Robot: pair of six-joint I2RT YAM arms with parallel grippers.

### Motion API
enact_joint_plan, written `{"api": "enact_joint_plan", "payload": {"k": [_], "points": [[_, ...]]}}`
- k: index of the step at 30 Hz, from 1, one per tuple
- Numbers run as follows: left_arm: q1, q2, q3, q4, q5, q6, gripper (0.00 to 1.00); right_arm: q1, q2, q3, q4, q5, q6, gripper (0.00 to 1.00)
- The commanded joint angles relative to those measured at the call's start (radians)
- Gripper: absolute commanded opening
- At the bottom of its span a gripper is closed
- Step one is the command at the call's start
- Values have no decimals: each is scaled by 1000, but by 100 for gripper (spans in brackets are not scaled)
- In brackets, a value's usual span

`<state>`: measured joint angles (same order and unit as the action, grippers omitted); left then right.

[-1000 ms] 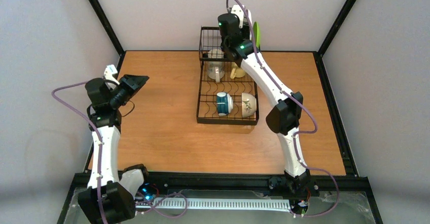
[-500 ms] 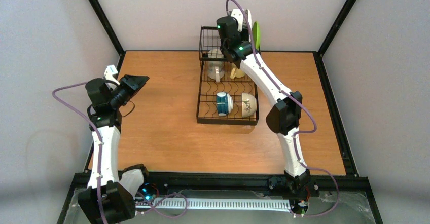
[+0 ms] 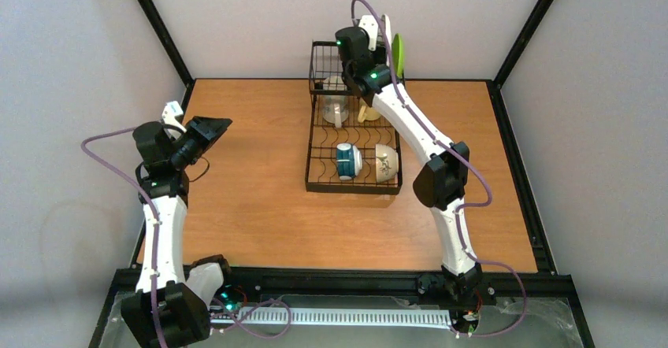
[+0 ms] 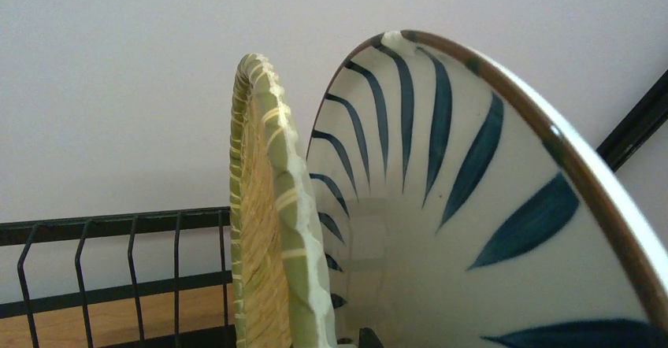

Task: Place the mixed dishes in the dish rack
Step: Insert the plate into the dish rack.

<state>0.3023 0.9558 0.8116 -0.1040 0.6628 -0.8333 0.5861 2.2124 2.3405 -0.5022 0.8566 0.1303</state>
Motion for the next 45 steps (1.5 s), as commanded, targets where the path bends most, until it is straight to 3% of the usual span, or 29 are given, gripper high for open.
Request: {"api": "enact_joint_plan", "payload": {"k": [1,8,23,34,45], "points": [[-6,-6,-4,11,11,17,83,8,8,-42,-2,23,26,5],[-6,-10,-4,4,13,22,83,17,6,-59,-12,37,36,10],[-6,-15,-4,1,9,22,87,20,1,-70,-32,46,50,43],[-6,-9,1,11,9,9,87,27,-16,-71,-14,49,35,46],[-6,-6,-16,14,4,13,87,40,-44,-98,42,25,2,59]]}}
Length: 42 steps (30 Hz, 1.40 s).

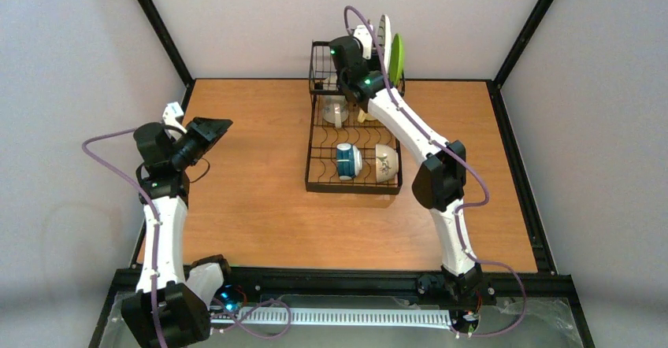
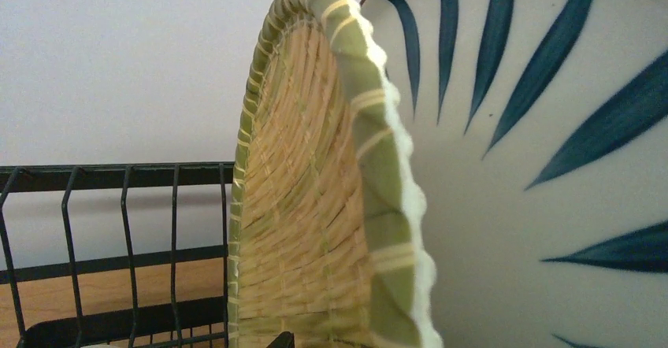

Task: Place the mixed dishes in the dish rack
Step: Insert the plate into the dish rack, then reset both arms

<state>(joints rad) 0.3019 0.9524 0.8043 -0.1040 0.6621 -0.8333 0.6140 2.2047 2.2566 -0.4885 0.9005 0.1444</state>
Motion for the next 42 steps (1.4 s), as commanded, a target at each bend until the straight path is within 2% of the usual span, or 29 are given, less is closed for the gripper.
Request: {"api": "enact_joint_plan", "payload": {"k": [1,11,42], "points": [[-6,-3,-8,14,4,14,87,12,-38,-15,31,-23,-12,59],[-6,-2,2,7,1,16,87,21,-73,-16,64,-25,-43,63],[-6,-30,24,-25,-14,10,88,44,-149,-9,110,-37,-98,64]]}}
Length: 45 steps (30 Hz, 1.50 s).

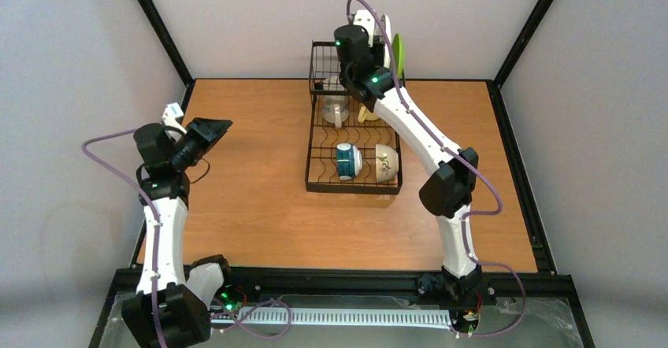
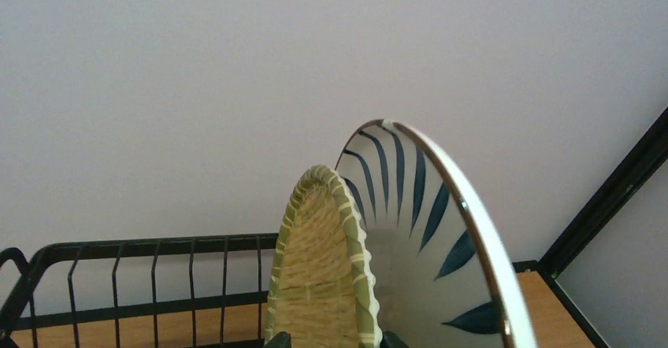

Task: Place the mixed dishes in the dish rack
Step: Reset both arms

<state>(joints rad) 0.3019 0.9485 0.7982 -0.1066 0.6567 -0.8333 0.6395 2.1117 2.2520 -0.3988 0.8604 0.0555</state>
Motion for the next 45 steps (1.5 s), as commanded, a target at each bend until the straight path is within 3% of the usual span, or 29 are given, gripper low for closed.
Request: {"api": "enact_joint_plan", "payload": {"k": [1,15,22,25,27,30,34,45], "points": [[-5,-29,33,-28,-9,11,88,23,-63,-6,21,2,-9,64],[-6,-71,102,-102,-25,7,88,48,-216,-56,0,-53,1,64],[-6,-88,169,-119,13,-3,88,20,-483,-361,70,-131,167,64],[-5,-77,155,-13,130,-49,93,-68,-686,-572,126,-290,320,64],[-6,-48,119,152,280,-137,94,-137,-831,-735,189,-393,403,64],[-6,-20,53,370,351,-295,95,-189,-969,-840,193,-445,442,67],[-6,-19,63,337,336,-276,95,-203,-975,-825,89,-471,463,68],[-6,17,100,117,269,-61,95,-218,-916,-950,176,-623,445,68]]}}
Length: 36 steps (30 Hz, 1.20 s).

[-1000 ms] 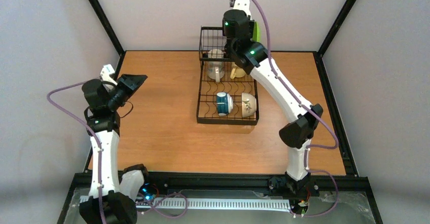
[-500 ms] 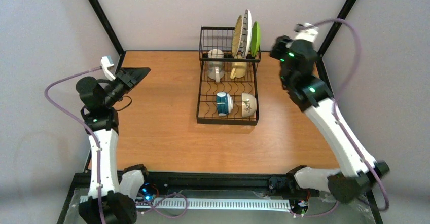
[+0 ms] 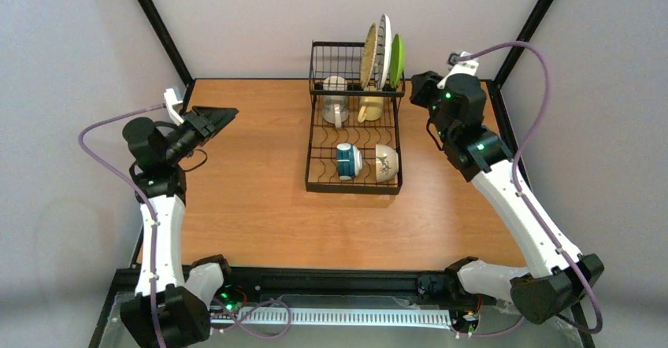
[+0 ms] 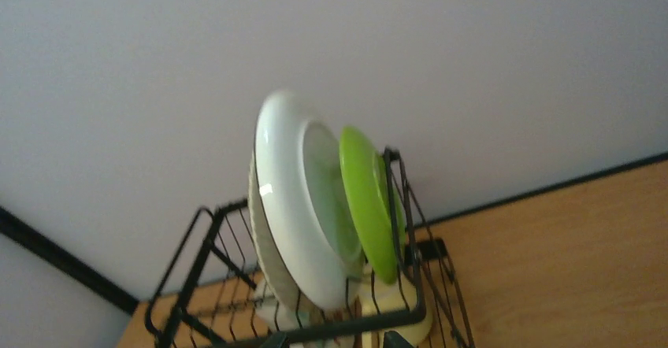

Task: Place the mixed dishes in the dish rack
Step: Reset both arms

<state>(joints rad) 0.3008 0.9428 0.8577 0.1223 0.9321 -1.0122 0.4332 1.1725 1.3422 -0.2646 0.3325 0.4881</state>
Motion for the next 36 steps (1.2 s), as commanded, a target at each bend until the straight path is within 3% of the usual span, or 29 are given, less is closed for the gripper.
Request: {"api": "enact_joint_plan", "payload": {"k": [1,8,17,21,26,28,36], "points": [[-4,23,38,-143,-12,146,95,-12,28,-49,52,-118,8,69],[-5,10,38,-231,-54,225,95,-12,18,-91,26,-159,3,72],[-5,-27,-162,-34,-233,209,96,-13,23,-186,-27,-179,-44,85],[-20,29,-171,5,-321,255,100,-11,60,-213,-39,-150,-95,90],[-120,124,-119,11,-489,374,100,-11,85,-241,-12,-107,-131,92],[-171,167,-91,-1,-562,427,100,-11,91,-248,7,-85,-142,98],[-227,274,-74,-13,-762,518,100,-13,167,-199,32,-54,-157,100]]}}
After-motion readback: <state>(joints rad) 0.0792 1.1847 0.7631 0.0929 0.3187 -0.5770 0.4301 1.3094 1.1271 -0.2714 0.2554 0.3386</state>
